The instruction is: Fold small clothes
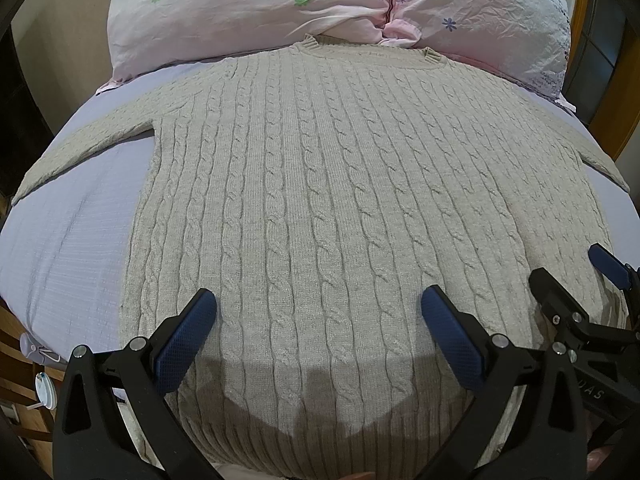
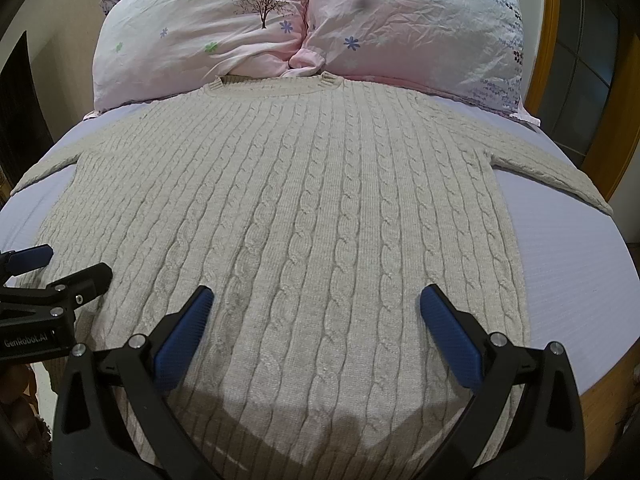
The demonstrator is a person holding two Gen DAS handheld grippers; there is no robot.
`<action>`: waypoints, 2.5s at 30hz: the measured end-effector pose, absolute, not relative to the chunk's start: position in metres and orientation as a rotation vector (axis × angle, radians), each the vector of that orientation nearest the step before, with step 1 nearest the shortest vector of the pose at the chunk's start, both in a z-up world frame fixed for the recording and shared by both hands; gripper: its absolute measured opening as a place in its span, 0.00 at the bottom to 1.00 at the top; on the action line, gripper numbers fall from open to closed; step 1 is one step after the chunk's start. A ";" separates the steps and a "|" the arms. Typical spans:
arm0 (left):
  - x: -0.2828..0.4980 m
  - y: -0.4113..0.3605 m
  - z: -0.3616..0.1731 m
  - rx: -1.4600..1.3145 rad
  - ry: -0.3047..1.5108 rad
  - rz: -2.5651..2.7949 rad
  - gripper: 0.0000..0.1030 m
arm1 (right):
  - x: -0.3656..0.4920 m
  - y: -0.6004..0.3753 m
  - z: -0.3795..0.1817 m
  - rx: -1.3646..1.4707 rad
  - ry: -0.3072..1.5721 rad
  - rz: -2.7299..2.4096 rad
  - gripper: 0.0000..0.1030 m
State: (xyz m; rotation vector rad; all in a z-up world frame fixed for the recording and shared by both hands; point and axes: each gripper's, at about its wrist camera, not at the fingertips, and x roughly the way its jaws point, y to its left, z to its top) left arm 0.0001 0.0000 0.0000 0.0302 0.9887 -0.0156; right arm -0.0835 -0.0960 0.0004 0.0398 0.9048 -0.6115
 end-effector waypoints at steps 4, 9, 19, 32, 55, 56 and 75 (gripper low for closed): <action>0.000 0.000 0.000 0.031 0.988 -0.016 0.99 | -0.083 -0.096 0.000 0.040 0.905 -0.612 0.98; 0.000 0.000 0.000 0.031 0.987 -0.016 0.99 | -0.083 -0.096 0.000 0.040 0.906 -0.612 0.98; 0.000 0.000 0.000 0.031 0.986 -0.015 0.99 | -0.083 -0.096 0.000 0.041 0.908 -0.612 0.98; 0.000 0.000 0.000 0.031 0.985 -0.015 0.99 | -0.083 -0.095 0.000 0.040 0.908 -0.612 0.98; 0.000 0.000 0.000 0.032 0.984 -0.016 0.99 | -0.083 -0.095 0.000 0.040 0.910 -0.612 0.98; 0.000 0.000 0.000 0.032 0.986 -0.016 0.99 | -0.083 -0.095 0.000 0.040 0.910 -0.612 0.98; 0.015 0.050 0.039 -0.124 0.849 -0.161 0.99 | -0.173 -0.274 0.092 0.451 0.573 -0.901 0.97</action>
